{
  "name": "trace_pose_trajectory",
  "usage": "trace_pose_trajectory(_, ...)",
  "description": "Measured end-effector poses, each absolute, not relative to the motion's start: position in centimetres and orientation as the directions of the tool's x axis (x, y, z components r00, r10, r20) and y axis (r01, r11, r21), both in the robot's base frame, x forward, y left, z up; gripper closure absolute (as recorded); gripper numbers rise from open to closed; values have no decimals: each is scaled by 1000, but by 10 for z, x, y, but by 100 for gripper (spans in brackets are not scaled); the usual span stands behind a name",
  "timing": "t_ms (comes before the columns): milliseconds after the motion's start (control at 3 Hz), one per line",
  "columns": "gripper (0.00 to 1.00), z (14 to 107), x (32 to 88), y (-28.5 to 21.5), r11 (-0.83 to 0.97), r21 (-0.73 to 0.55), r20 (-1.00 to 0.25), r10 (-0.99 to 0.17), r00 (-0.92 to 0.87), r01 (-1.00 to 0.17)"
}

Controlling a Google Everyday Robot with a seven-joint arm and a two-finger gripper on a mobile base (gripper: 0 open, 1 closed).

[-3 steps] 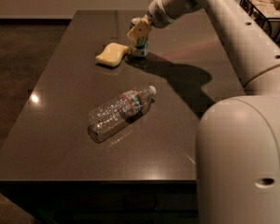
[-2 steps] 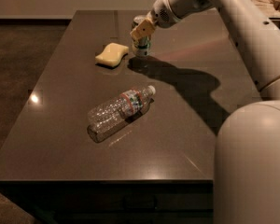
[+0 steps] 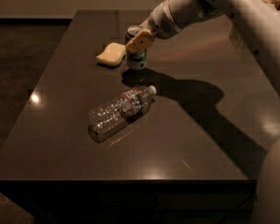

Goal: Move 7up can near water bottle

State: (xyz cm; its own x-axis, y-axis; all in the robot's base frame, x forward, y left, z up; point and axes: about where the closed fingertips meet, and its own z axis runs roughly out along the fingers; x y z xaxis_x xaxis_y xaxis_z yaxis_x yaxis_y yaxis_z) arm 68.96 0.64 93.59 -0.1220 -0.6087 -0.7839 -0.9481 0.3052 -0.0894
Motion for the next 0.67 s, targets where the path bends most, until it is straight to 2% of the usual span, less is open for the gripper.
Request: trace_pose_trajectory(667, 100, 931, 642, 19, 217, -92, -770, -634, -69, -972)
